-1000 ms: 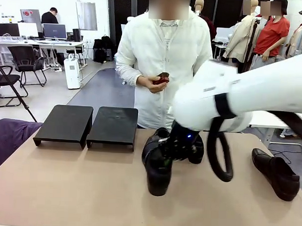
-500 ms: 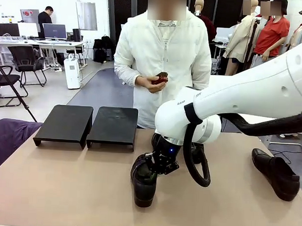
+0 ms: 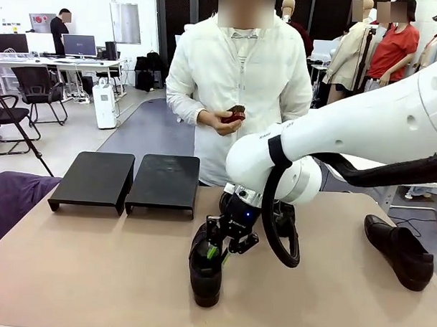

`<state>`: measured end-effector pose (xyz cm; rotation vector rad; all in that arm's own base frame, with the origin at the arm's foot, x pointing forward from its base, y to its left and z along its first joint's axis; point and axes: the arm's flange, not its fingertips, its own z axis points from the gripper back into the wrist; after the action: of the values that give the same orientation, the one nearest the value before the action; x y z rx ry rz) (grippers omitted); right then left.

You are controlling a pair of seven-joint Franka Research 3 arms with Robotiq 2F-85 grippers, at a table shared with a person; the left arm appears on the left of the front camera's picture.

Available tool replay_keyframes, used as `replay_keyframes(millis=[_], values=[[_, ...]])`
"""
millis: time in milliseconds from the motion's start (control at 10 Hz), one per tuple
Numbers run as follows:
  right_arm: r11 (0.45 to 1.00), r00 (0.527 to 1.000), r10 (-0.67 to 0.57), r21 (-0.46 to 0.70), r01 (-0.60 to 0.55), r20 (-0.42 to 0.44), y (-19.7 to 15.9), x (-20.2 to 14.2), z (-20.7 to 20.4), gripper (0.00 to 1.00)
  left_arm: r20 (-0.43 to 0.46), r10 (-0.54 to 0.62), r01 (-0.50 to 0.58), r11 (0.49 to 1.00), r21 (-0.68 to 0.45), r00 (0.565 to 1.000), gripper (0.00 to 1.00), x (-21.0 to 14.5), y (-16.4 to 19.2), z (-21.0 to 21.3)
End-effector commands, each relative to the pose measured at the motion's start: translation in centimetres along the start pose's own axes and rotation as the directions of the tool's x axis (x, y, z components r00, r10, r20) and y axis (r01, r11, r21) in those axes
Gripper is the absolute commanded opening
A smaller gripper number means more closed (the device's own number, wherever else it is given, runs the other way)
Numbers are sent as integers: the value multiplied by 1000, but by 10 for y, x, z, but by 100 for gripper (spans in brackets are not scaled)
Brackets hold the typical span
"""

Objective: Organize the shoes by placing them on the stand.
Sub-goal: Pick up one Shoe and place it in the middle of the table.

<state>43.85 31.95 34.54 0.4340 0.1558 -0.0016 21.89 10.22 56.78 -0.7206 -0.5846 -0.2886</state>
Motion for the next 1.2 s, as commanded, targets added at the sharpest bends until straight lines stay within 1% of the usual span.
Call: replay_keyframes(millis=[0,100,200,300,400,500,600,700,800,900,1000,1100], values=[[997,998,30,78,-25,-59,-2,-8,18,100,8,-15,15,1000,-15,1000,100,-2,0,-1],[994,998,47,102,-42,-48,-3,-18,35,100,8,-15,15,1000,-15,1000,100,-2,0,-1],[991,998,57,120,-55,-9,-12,-35,71,100,8,-15,15,1000,-15,1000,100,-2,0,-1],[989,997,76,125,-76,10,-26,-58,114,100,8,-15,15,1000,-15,1000,100,-2,0,-1],[985,996,91,145,-92,19,-49,-87,159,100,8,-15,15,1000,-15,1000,100,-2,0,-1],[982,995,59,176,-73,80,-76,-121,201,100,8,-15,15,1000,-15,1000,100,-2,0,-1],[979,993,40,192,-61,108,-81,-139,211,100,8,-15,15,1000,-15,1000,100,-2,0,-1],[989,992,84,117,-96,99,-60,-137,182,100,8,-15,15,1000,-15,1000,100,-2,0,-1],[985,986,163,52,-165,46,-27,-121,137,100,8,-15,15,1000,-15,1000,100,-2,0,-1],[970,970,243,4,-243,17,3,-100,100,100,8,-15,15,1000,-15,1000,100,-2,0,-1],[946,945,323,-13,-324,-44,37,-87,59,100,8,-15,15,1000,-15,1000,100,-2,0,-1],[928,922,370,4,-372,-111,48,-86,43,100,8,-15,15,1000,-15,1000,100,-2,0,-1]])
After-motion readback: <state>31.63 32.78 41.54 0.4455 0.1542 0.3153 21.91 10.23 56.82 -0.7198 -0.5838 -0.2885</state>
